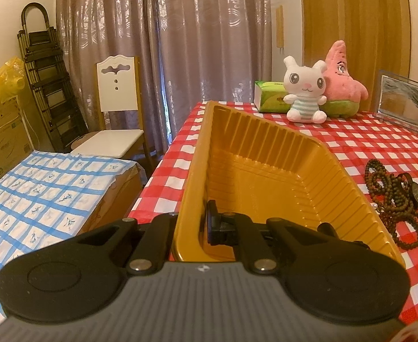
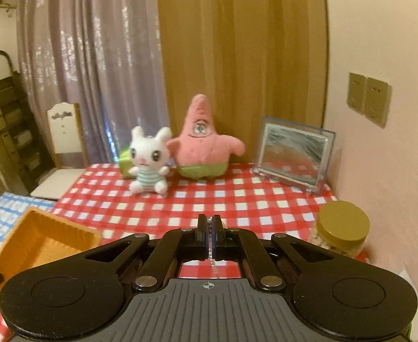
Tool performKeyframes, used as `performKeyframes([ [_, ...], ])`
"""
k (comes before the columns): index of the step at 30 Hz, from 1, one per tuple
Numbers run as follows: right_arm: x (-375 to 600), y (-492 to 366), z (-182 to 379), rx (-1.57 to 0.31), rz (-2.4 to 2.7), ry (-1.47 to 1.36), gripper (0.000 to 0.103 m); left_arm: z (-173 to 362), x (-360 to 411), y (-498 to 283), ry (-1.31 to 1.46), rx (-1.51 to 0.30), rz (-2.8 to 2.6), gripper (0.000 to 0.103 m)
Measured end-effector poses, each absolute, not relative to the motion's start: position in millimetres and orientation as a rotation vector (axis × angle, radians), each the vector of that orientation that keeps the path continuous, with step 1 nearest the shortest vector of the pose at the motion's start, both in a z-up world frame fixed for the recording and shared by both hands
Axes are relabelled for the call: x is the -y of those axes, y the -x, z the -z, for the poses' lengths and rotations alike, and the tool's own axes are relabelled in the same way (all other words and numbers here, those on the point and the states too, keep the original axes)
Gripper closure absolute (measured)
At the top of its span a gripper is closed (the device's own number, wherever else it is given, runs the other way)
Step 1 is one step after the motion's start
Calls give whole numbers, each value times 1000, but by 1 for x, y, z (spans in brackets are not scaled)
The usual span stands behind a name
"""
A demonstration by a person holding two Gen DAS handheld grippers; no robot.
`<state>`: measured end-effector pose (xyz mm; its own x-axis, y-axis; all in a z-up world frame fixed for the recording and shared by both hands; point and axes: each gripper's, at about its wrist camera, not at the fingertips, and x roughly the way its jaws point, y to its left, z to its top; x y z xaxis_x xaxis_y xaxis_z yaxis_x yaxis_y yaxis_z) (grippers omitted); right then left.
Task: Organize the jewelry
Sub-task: 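Lift the white bead strand up from the table with the right gripper, then carry the white bead strand into the orange tray and open the right gripper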
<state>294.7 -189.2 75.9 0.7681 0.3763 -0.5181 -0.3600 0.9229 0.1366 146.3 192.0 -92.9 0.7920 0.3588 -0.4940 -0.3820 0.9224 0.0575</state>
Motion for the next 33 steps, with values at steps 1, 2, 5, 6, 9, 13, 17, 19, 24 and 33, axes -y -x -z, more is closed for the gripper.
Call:
performKeyframes([
  [1,185,-293,-80,-569,-417,-33,101,93,-192,-146,44,-522,-398,98],
  [2,181,-289,-84,-571,-439,-35,101,93,-192,-146,42,-521,-397,98],
  [5,166,-277,-95,-567,-524,-57,101,92,-192,-145,44,-516,-388,98],
  [6,160,-273,-98,-565,-554,-71,101,91,-192,-145,44,-514,-385,99],
  [9,140,-262,-103,-564,-644,-103,101,89,-191,-144,43,-507,-377,99],
  [13,110,-254,-106,-559,-755,-143,101,90,-192,-143,51,-507,-372,99],
  [17,74,-248,-105,-572,-843,-148,101,91,-194,-141,60,-509,-365,99],
  [19,57,-247,-101,-588,-876,-145,101,92,-195,-141,63,-508,-362,99],
  [24,28,-243,-95,-610,-919,-124,101,93,-197,-140,77,-506,-352,99],
  [33,-7,-243,-99,-574,-990,-134,101,93,-200,-140,91,-505,-338,100],
])
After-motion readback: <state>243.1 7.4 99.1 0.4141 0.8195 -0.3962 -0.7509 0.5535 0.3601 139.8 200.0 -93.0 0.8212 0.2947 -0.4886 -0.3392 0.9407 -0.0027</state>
